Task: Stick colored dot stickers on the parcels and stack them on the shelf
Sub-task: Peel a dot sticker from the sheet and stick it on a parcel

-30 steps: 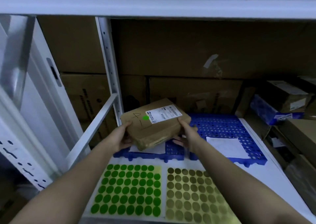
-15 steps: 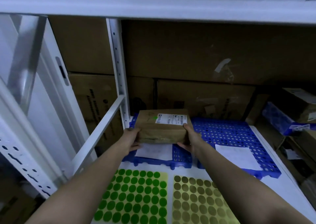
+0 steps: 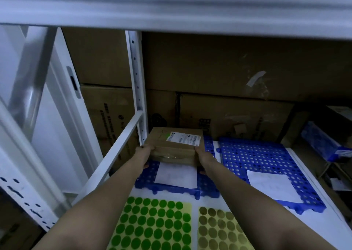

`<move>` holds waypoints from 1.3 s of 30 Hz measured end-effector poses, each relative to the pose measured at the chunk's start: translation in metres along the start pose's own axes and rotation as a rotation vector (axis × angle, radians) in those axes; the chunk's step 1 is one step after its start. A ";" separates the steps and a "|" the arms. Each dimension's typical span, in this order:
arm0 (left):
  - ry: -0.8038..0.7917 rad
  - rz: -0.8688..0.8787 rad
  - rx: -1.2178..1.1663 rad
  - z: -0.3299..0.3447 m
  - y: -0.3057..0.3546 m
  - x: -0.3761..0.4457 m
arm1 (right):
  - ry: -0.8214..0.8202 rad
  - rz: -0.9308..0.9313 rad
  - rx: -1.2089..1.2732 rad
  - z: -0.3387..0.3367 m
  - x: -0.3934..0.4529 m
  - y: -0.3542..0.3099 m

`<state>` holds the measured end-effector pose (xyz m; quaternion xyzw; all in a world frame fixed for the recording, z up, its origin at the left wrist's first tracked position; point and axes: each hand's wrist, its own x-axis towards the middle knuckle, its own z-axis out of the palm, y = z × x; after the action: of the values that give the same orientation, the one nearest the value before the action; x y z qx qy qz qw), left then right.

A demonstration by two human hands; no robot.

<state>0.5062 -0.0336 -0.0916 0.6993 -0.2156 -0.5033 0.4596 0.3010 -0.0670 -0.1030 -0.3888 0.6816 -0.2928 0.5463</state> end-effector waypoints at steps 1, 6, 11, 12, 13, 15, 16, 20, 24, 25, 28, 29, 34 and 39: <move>0.014 0.002 0.003 0.001 0.002 0.001 | -0.008 -0.005 0.014 0.001 0.000 -0.001; 0.027 0.013 0.106 0.006 0.012 0.006 | -0.020 -0.026 0.109 0.000 0.000 -0.010; -0.009 0.016 0.163 0.003 0.011 0.012 | -0.043 -0.044 -0.017 0.004 0.002 -0.007; -0.011 0.018 0.143 0.004 0.009 0.014 | -0.048 -0.045 -0.059 0.005 0.004 -0.004; -0.010 0.016 0.123 0.004 0.008 0.014 | -0.051 -0.055 -0.081 0.006 0.010 0.000; 0.003 0.014 0.099 0.004 0.006 0.016 | -0.072 -0.071 -0.081 0.007 0.008 0.000; 0.016 0.016 0.096 0.005 0.006 0.016 | -0.079 -0.078 -0.070 0.006 0.004 -0.002; 0.040 0.028 0.110 0.006 0.006 0.018 | -0.113 -0.061 0.019 0.005 0.001 -0.005; 0.014 0.027 0.131 0.005 0.006 0.020 | -0.137 -0.091 -0.017 0.005 -0.002 -0.007; 0.004 0.026 0.136 0.004 0.007 0.020 | -0.133 -0.099 -0.026 0.005 0.000 -0.007; -0.042 0.026 0.158 0.002 0.006 0.021 | -0.121 -0.118 -0.075 0.007 -0.004 -0.010; -0.056 0.024 0.161 0.001 0.006 0.021 | -0.125 -0.121 -0.082 0.007 -0.003 -0.010; -0.088 0.011 0.126 -0.002 0.004 0.024 | -0.127 -0.124 -0.072 0.005 -0.005 -0.011; -0.063 0.000 0.103 -0.001 0.003 0.024 | -0.132 -0.130 -0.038 0.002 -0.010 -0.012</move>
<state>0.5171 -0.0528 -0.1015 0.7059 -0.2554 -0.5134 0.4159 0.3061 -0.0645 -0.0879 -0.4611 0.6229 -0.2882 0.5625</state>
